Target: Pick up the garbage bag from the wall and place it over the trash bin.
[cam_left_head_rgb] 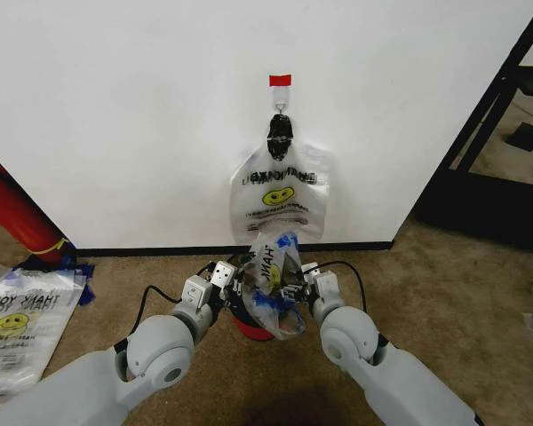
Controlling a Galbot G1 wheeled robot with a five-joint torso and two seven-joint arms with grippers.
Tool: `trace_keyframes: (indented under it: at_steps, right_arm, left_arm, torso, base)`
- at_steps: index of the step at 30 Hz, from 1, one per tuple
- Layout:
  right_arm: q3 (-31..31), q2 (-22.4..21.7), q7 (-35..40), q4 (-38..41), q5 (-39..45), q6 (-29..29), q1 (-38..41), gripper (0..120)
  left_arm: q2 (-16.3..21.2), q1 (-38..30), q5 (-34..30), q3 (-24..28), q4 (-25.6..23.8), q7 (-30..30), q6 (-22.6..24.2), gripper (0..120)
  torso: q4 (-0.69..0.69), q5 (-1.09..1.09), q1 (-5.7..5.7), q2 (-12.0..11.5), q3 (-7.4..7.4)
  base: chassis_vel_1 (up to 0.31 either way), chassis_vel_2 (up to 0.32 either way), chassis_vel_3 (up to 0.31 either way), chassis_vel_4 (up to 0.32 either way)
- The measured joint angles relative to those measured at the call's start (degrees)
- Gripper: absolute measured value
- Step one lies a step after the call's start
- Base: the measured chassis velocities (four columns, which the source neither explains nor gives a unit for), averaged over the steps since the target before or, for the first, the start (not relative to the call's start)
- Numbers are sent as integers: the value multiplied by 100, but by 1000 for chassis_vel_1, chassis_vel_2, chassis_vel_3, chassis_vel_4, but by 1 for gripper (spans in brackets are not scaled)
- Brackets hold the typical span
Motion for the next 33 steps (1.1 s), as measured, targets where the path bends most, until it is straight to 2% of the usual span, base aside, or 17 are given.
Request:
trace_keyframes:
  at_steps: [13,28,33]
  right_arm:
    - [34,-9,494,-107,711,-38,43,97]
    - [50,-26,743,-226,841,-29,44,98]
    - [54,13,970,-231,1185,-29,95,100]
  left_arm:
    - [58,174,120,-180,-10,26,-74,0]
    - [103,188,149,-280,13,13,-111,0]
    - [147,225,153,-332,-19,12,-126,0]
  torso:
    - [1,0,0,0,0]
    - [0,0,0,0,0]
    - [0,0,0,0,0]
  base:
    - [0,0,0,0]
    - [0,0,0,0]
    - [0,0,0,0]
